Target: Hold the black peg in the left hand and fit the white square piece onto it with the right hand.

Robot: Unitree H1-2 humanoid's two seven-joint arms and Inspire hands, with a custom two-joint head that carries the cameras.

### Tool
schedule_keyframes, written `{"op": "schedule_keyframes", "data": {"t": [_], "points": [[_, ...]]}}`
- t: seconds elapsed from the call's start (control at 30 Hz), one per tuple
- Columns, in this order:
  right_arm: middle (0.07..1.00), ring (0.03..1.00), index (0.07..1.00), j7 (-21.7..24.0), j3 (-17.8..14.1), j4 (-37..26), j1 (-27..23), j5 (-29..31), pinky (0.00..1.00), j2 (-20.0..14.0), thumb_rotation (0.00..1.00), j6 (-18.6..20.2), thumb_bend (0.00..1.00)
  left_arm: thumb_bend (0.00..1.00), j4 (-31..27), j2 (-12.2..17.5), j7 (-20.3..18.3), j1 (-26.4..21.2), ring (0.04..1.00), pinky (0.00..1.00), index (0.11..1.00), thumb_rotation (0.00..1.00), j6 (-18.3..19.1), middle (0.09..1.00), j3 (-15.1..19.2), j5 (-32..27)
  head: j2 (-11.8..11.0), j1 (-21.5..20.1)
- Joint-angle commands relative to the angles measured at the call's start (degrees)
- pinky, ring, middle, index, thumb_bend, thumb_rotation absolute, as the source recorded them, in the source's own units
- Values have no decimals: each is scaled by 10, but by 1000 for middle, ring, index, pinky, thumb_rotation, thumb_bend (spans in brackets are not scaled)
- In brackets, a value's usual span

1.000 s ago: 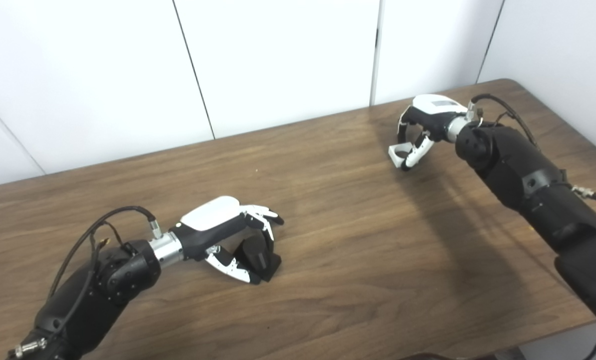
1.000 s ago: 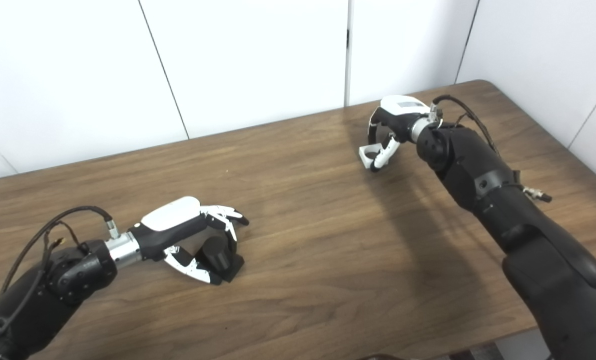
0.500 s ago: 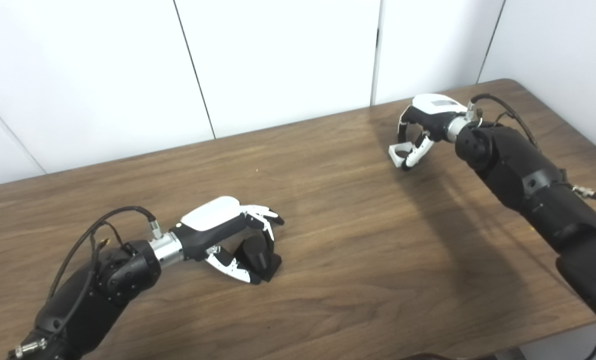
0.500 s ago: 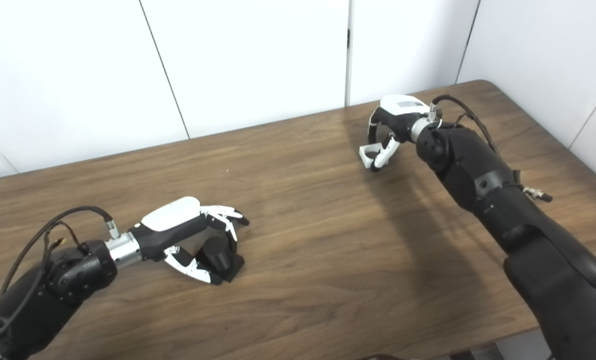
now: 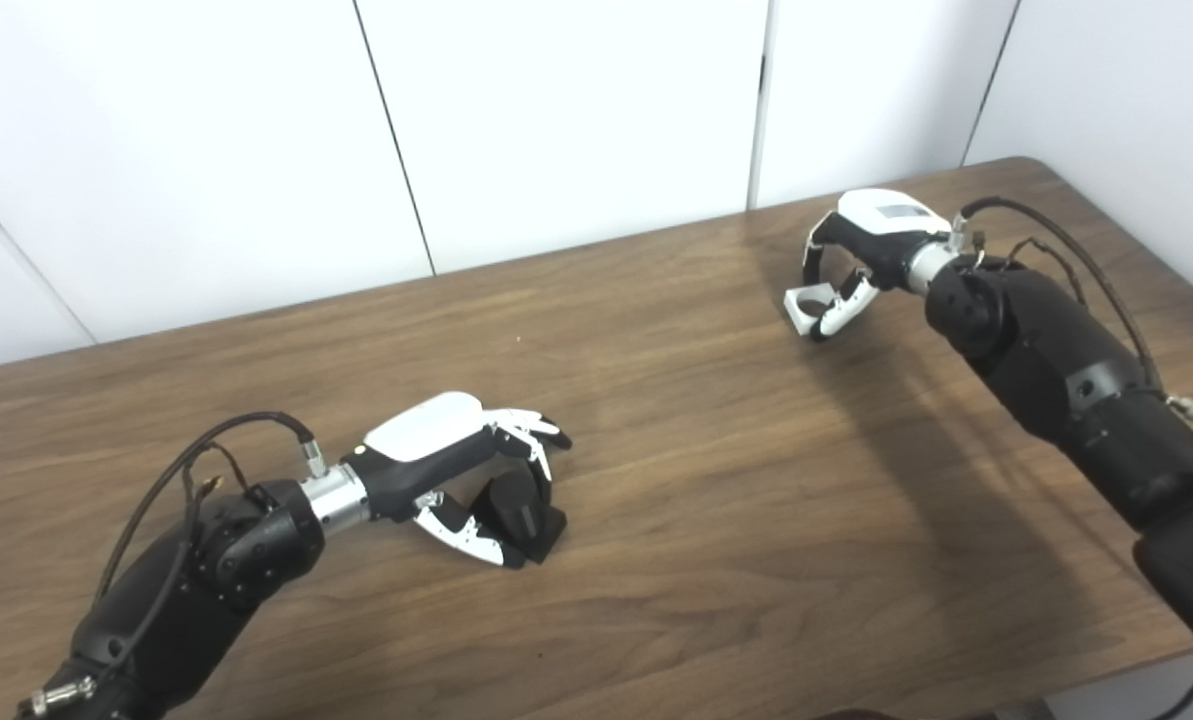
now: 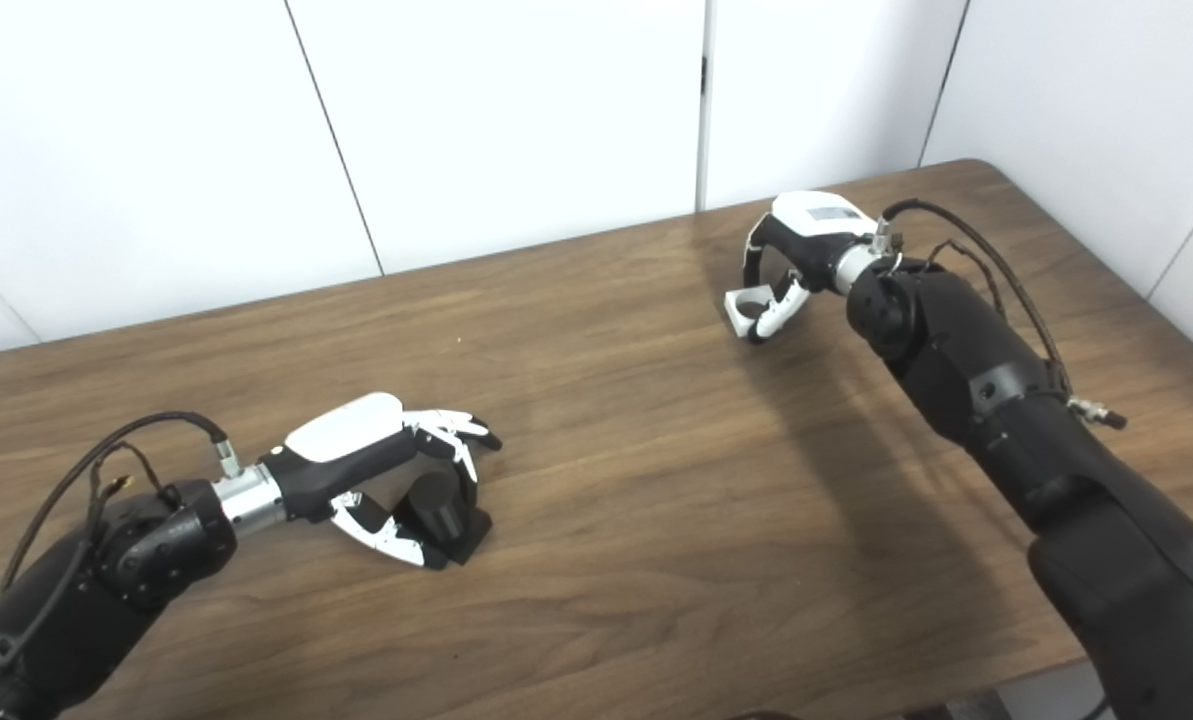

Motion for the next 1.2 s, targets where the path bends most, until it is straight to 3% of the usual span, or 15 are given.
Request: {"op": "schedule_keyframes", "data": {"t": [0.0,0.33,0.7,0.9,1.17], "points": [[817,846,484,7,-12,-37,-11,-2,729,-23,136,-1,514,523,28,35,-71,53,900,820,489,65,15,860,-38,72,2,-1],[822,850,484,48,-21,-119,-8,-4,735,-31,141,-1,515,523,28,33,-82,49,905,826,490,63,20,865,-36,66,9,5],[811,843,484,103,-21,-193,-15,10,735,-46,141,-40,515,523,15,32,-85,52,904,820,490,63,27,869,-34,66,20,22],[810,835,482,134,-26,-246,-18,27,696,-41,143,-57,514,523,18,26,-89,51,908,814,490,62,31,869,-31,57,26,36],[815,835,482,169,-34,-312,-14,52,710,-21,142,-50,515,522,25,20,-89,52,907,823,490,60,41,872,-21,45,34,57]]}}
